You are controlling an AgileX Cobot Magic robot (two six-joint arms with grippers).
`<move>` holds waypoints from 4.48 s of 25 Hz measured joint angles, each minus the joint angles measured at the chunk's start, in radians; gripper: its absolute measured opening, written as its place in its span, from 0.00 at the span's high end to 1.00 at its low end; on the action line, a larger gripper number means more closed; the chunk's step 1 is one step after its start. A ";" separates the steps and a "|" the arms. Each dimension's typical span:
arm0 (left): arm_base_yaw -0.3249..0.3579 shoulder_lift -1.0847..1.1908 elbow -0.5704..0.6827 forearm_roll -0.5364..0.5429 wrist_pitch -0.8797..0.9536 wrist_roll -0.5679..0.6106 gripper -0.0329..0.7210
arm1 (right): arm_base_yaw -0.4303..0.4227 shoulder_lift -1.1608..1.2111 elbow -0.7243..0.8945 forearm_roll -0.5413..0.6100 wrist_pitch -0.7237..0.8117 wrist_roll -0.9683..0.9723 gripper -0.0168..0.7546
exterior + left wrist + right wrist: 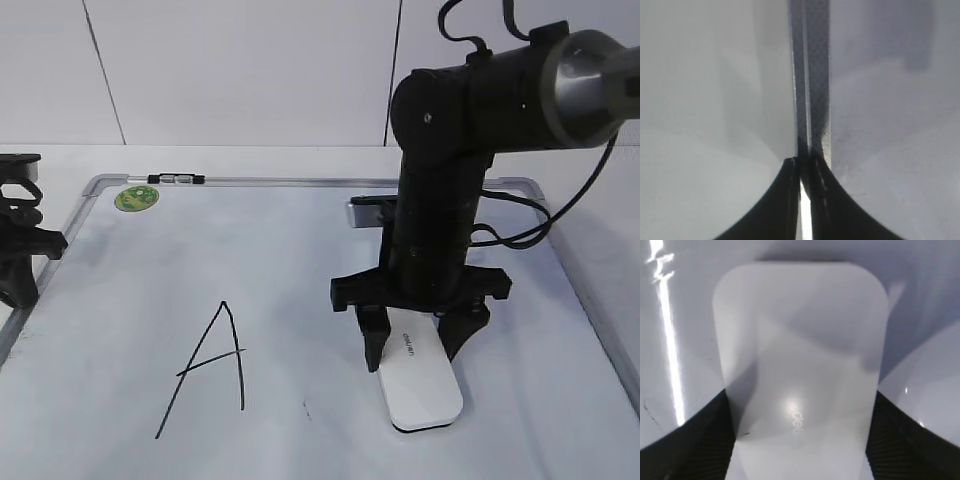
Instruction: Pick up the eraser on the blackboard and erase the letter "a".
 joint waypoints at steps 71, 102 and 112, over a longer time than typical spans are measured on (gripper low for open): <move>0.000 0.000 0.000 -0.002 -0.006 0.000 0.93 | -0.146 0.058 -0.153 -0.160 0.036 -0.036 0.28; 0.000 0.000 0.000 0.002 0.003 0.000 0.93 | -0.469 -0.019 -0.134 -0.051 0.034 -0.296 0.28; 0.000 0.000 0.000 0.002 0.005 0.000 0.93 | -0.469 -0.120 0.067 -0.030 0.023 -0.340 0.28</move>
